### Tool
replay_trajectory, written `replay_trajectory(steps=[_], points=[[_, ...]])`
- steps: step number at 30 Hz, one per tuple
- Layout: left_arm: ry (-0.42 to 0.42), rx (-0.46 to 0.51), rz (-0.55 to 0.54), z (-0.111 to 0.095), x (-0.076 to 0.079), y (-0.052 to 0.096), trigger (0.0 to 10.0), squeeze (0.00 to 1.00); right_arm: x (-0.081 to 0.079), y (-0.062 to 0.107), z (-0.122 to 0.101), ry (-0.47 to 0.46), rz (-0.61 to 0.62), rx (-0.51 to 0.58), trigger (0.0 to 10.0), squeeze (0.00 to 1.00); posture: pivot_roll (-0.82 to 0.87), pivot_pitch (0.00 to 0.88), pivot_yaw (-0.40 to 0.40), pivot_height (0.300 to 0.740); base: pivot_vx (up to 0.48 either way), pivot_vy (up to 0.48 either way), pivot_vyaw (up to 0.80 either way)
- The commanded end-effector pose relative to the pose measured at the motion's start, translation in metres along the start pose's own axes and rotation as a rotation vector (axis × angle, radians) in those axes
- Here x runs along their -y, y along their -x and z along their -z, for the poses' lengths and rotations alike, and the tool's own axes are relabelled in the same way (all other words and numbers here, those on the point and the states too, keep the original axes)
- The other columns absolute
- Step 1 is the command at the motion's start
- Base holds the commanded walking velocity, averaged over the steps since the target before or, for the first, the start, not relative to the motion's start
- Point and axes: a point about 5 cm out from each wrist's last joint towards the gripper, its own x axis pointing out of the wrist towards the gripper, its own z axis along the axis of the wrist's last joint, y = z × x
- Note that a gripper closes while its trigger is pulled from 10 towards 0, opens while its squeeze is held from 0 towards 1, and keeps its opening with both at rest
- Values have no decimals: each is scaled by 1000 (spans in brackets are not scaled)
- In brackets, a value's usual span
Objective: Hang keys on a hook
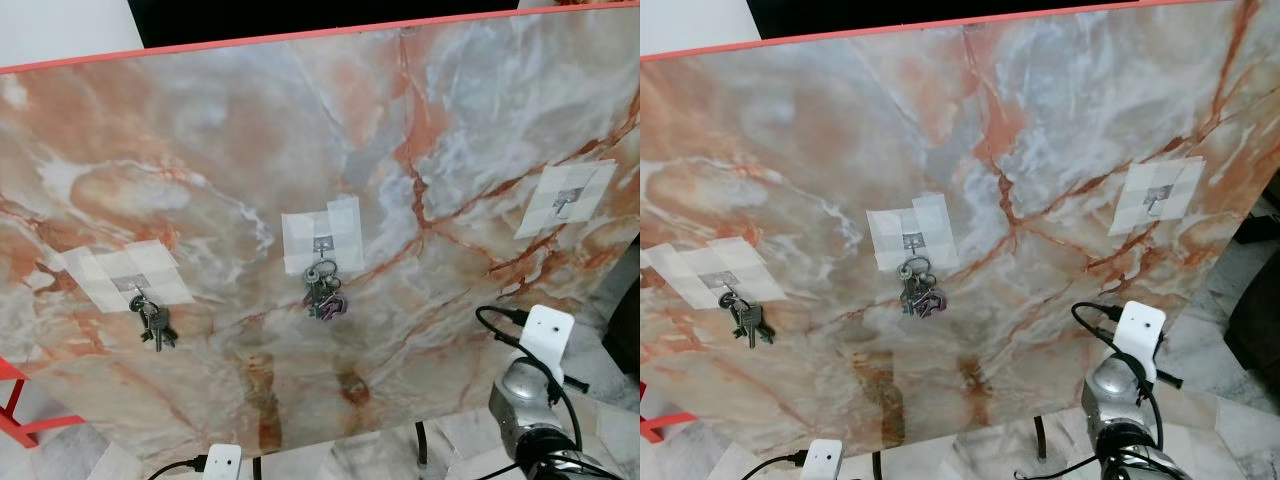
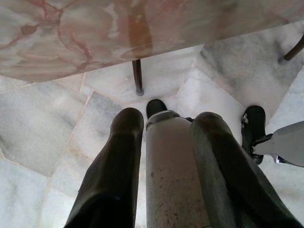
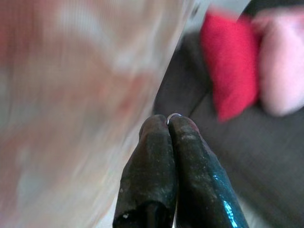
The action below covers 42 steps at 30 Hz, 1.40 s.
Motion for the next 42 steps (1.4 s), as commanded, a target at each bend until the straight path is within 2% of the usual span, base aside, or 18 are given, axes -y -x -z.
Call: replay_trajectory(steps=[1, 4, 7, 11, 15, 23, 33, 38, 42], points=[[-8, -17, -1, 4, -1, 1, 10000, 0, 5, -6, -25, 14, 59, 147, 10000, 0, -86, 24, 18, 740, 0, 0, 0], [-8, -16, -1, 4, -1, 1, 10000, 0, 6, -9, -37, 21, 79, 211, 10000, 0, -87, 24, 18, 740, 0, 0, 0], [-6, -15, -1, 4, -1, 1, 10000, 0, 4, -7, -58, 54, 105, 340, 10000, 0, -86, 23, 17, 740, 0, 0, 0], [-5, -14, -1, 5, -1, 1, 10000, 0, 4, -1, -65, 58, 112, 408, 10000, 0, -86, 22, 16, 740, 0, 0, 0], [-5, -13, -1, 4, -1, 1, 10000, 0, 4, 9, -68, 104, 95, 503, 10000, 0, -89, 24, 16, 740, 0, 0, 0], [-6, -12, 3, 4, -1, 1, 10000, 0, 7, 15, -73, 145, 87, 581, 10000, 0, -94, 23, 15, 740, 0, 0, 0], [-7, -9, 0, 4, -1, 1, 10000, 0, 4, 23, -91, 191, 34, 687, 10000, 0, -93, 21, 15, 740, 0, 0, 0], [-8, -8, 2, 4, -1, 1, 10000, 0, 4, 27, -94, 211, 24, 715, 10000, 0, -96, 22, 14, 740, 0, 0, 0], [-8, -8, 3, 4, -1, 1, 10000, 0, 4, 28, -93, 199, 19, 697, 10000, 0, -95, 22, 14, 740, 0, 0, 0]])
